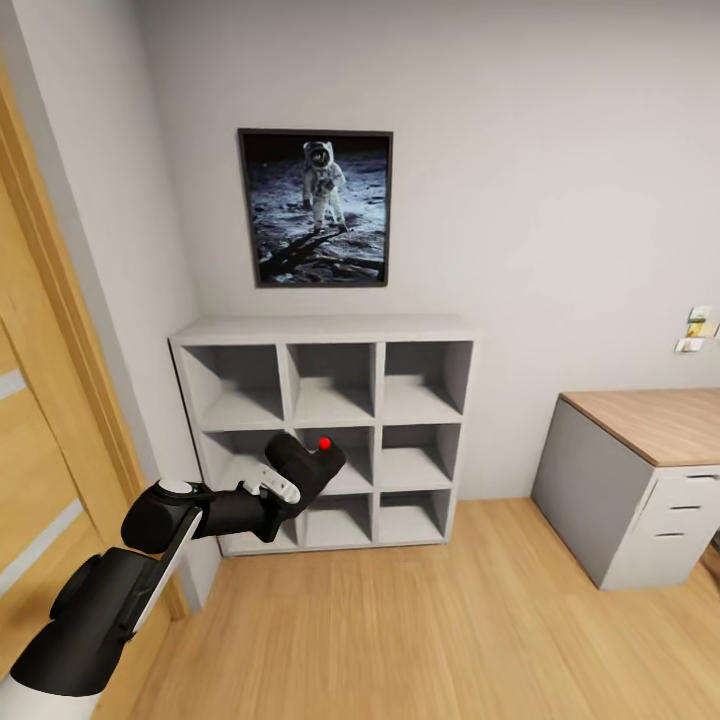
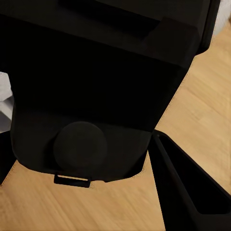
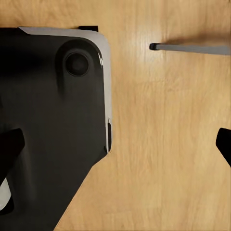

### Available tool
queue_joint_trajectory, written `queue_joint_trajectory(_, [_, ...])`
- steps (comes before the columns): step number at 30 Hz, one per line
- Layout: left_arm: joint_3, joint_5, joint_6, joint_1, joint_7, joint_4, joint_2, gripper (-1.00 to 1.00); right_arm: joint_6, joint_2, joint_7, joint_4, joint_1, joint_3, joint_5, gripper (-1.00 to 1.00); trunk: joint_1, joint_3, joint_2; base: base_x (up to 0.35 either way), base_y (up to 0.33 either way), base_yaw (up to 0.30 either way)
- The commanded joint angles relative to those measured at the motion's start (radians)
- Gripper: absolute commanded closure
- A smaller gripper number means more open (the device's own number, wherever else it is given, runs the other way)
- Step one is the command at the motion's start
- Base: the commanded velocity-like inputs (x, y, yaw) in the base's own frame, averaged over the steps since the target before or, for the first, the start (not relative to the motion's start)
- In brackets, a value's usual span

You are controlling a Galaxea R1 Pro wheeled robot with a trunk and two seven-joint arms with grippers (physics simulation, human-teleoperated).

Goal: Attach the digital camera to the camera tripod in the bedroom.

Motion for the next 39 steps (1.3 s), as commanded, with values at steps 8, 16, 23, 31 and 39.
queue_joint_trajectory(8, [-0.002, -0.010, 0.002, 0.000, -0.008, 0.000, 0.000, 1.00, -0.003, 0.000, 0.000, 0.003, -0.001, 0.009, -0.011, -1.00, 0.001, 0.000, -0.001, 0.281, 0.201, -0.160])
queue_joint_trajectory(16, [-0.010, -0.010, 0.002, -0.001, -0.009, -0.001, 0.000, 1.00, -0.003, 0.000, 0.000, 0.003, -0.001, 0.009, -0.011, -1.00, 0.001, 0.000, -0.001, 0.163, 0.114, -0.275])
queue_joint_trajectory(23, [-0.075, -0.011, 0.002, -0.001, -0.008, 0.000, 0.001, 1.00, -0.003, 0.000, 0.001, 0.003, -0.001, 0.009, -0.011, -1.00, 0.001, 0.000, -0.001, 0.009, 0.006, -0.279])
queue_joint_trajectory(31, [-0.082, -0.011, 0.002, -0.001, -0.008, 0.001, 0.001, 1.00, -0.003, 0.000, 0.001, 0.003, -0.001, 0.009, -0.011, -1.00, 0.001, 0.000, -0.001, 0.000, 0.000, -0.279])
queue_joint_trajectory(39, [-0.081, -0.011, 0.002, -0.001, -0.008, 0.001, 0.001, 1.00, -0.003, 0.001, 0.001, 0.003, -0.001, 0.009, -0.011, -1.00, 0.001, 0.000, -0.001, 0.000, 0.000, -0.279])
